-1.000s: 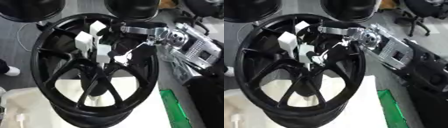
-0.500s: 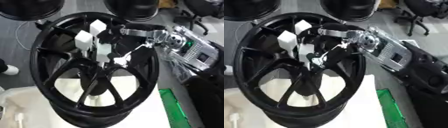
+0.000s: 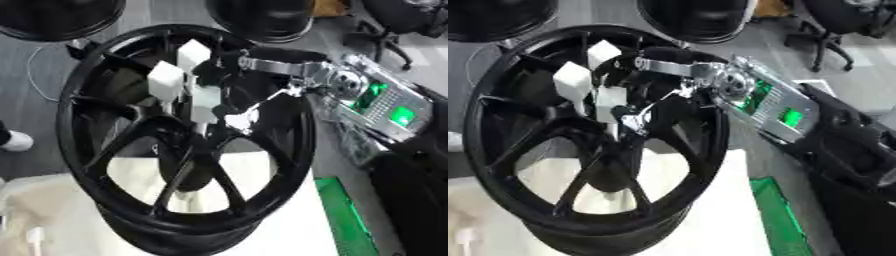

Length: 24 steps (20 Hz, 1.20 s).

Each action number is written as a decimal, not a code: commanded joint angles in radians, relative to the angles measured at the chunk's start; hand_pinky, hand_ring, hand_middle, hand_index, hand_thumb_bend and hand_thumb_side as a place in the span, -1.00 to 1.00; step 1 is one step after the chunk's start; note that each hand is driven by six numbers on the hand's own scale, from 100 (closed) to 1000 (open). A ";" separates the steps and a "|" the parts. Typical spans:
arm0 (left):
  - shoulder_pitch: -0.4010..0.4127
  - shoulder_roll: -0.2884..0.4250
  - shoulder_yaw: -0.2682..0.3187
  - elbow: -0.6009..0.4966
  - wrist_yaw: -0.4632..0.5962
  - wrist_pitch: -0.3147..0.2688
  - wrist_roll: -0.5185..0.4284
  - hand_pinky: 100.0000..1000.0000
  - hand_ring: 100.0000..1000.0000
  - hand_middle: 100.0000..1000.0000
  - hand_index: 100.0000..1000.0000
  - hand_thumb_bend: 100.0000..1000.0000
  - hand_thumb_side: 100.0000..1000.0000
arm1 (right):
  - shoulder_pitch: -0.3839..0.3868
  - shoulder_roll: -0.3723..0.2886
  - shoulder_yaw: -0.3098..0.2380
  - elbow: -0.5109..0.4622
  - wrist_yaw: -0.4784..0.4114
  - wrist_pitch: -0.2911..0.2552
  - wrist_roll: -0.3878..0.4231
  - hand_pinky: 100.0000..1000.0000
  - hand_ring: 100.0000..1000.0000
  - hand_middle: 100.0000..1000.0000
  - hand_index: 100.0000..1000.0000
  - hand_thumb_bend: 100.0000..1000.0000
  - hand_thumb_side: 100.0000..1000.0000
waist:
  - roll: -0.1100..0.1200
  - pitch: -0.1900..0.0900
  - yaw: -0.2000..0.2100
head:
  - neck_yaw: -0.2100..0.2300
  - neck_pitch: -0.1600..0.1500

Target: Pull the pin out of the wheel hub.

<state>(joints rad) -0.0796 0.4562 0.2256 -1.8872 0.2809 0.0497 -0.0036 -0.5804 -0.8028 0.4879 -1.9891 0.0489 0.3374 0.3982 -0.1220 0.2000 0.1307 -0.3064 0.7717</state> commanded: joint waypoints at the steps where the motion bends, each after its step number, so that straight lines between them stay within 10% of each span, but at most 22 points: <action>1: -0.007 0.011 0.011 -0.020 -0.004 0.003 0.000 0.08 0.40 0.28 0.37 -1.00 0.56 | -0.003 -0.014 -0.010 -0.011 -0.005 0.000 -0.006 0.68 0.98 0.56 0.87 -1.00 -0.62 | 0.005 -0.011 -0.002 | -0.004 -0.002; 24: -0.009 0.011 0.008 -0.020 -0.015 0.004 -0.007 0.08 0.40 0.29 0.37 -1.00 0.57 | -0.001 0.003 -0.020 -0.011 0.016 -0.001 -0.066 0.68 1.00 0.59 0.86 -1.00 -0.63 | -0.001 0.004 -0.001 | -0.016 -0.002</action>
<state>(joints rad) -0.0796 0.4559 0.2256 -1.8872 0.2684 0.0539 -0.0079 -0.5716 -0.7867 0.4806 -1.9891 0.0576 0.3369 0.3396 -0.1296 0.2152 0.1296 -0.3192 0.7717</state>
